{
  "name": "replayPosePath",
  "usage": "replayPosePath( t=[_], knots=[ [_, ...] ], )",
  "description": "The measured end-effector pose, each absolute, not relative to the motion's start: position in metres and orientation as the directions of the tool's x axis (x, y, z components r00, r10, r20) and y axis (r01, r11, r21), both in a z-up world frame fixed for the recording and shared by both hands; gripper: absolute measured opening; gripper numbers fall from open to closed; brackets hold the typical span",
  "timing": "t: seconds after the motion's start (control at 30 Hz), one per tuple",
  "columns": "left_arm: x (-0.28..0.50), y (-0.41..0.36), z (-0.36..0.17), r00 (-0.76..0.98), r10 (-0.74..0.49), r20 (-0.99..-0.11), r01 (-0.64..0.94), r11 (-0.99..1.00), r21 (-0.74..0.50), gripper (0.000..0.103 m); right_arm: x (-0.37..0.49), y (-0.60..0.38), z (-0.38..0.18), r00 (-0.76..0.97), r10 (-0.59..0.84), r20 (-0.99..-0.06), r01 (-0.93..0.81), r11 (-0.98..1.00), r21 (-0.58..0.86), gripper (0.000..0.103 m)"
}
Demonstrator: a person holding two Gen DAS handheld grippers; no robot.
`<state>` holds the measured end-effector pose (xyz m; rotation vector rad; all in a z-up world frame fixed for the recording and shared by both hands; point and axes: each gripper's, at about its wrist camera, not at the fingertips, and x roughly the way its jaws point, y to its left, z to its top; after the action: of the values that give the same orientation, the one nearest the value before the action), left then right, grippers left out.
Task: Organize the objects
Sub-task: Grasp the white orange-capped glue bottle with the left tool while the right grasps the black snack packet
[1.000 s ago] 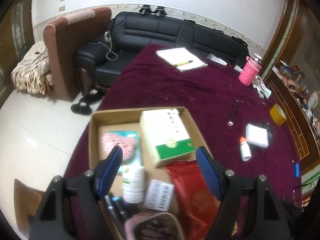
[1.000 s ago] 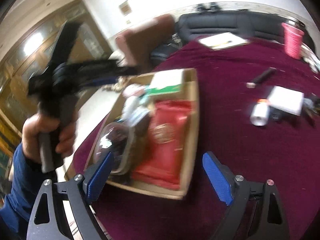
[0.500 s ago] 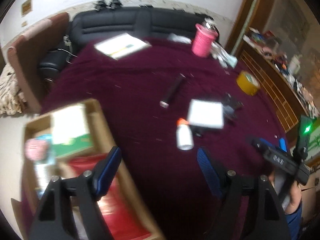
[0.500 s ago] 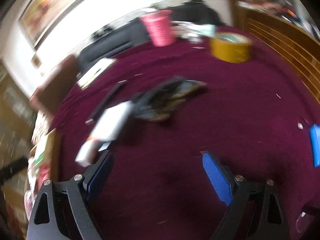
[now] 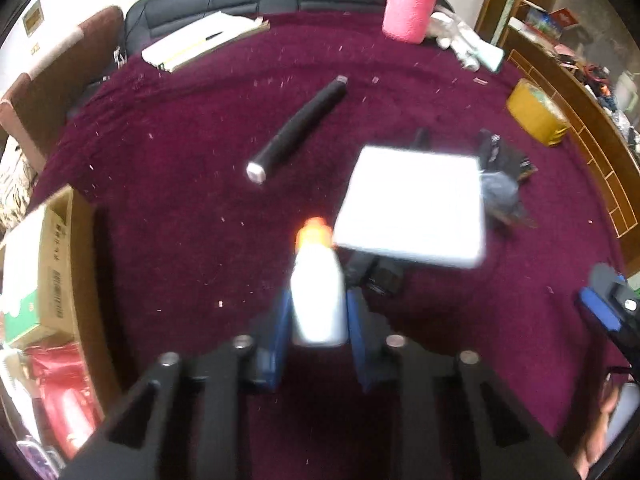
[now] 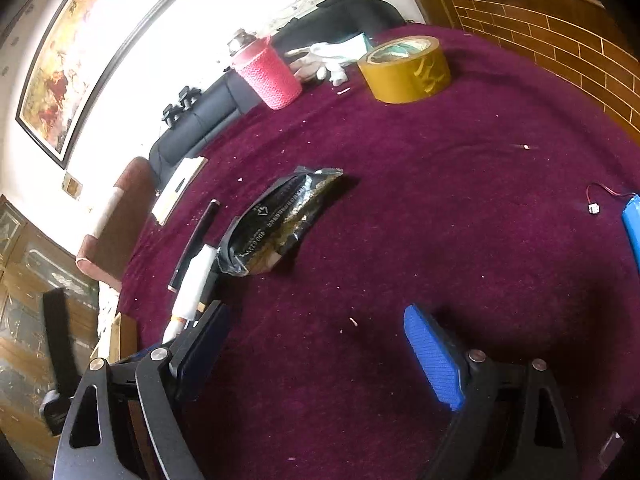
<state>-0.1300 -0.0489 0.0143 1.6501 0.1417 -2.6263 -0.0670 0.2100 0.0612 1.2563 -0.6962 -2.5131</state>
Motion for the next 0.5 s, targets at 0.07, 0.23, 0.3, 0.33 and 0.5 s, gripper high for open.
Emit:
replayPosePath(
  t=[0.07,0.23,0.3,0.33,0.5],
  knots=[
    [-0.128,-0.048,0.011,-0.463,0.018,-0.886,0.091,-0.994,-0.067,0.026,-0.067,0.214,0.061,-0.603,-0.417,-0.68,0.006,-0.855,0.519,0.092],
    [-0.097,-0.039,0.01,-0.533,0.022,-0.846,0.116,-0.988,-0.099,0.026,-0.07,0.223,0.056,-0.599,-0.43,-0.675,-0.015,-0.838,0.546,0.092],
    [-0.084,-0.032,0.008,-0.57,-0.01,-0.822,0.102,-0.993,-0.059,0.026,-0.07,0.225,0.054,-0.607,-0.431,-0.667,-0.024,-0.83,0.558,0.092],
    [-0.081,-0.029,0.007,-0.582,-0.025,-0.813,0.093,-0.995,-0.036,0.026,-0.07,0.225,0.055,-0.613,-0.433,-0.661,-0.023,-0.826,0.563,0.092],
    [-0.078,-0.029,0.004,-0.618,-0.033,-0.786,0.067,-0.998,-0.01,0.026,-0.083,0.217,0.049,-0.581,-0.482,-0.656,-0.055,-0.781,0.623,0.087]
  ],
)
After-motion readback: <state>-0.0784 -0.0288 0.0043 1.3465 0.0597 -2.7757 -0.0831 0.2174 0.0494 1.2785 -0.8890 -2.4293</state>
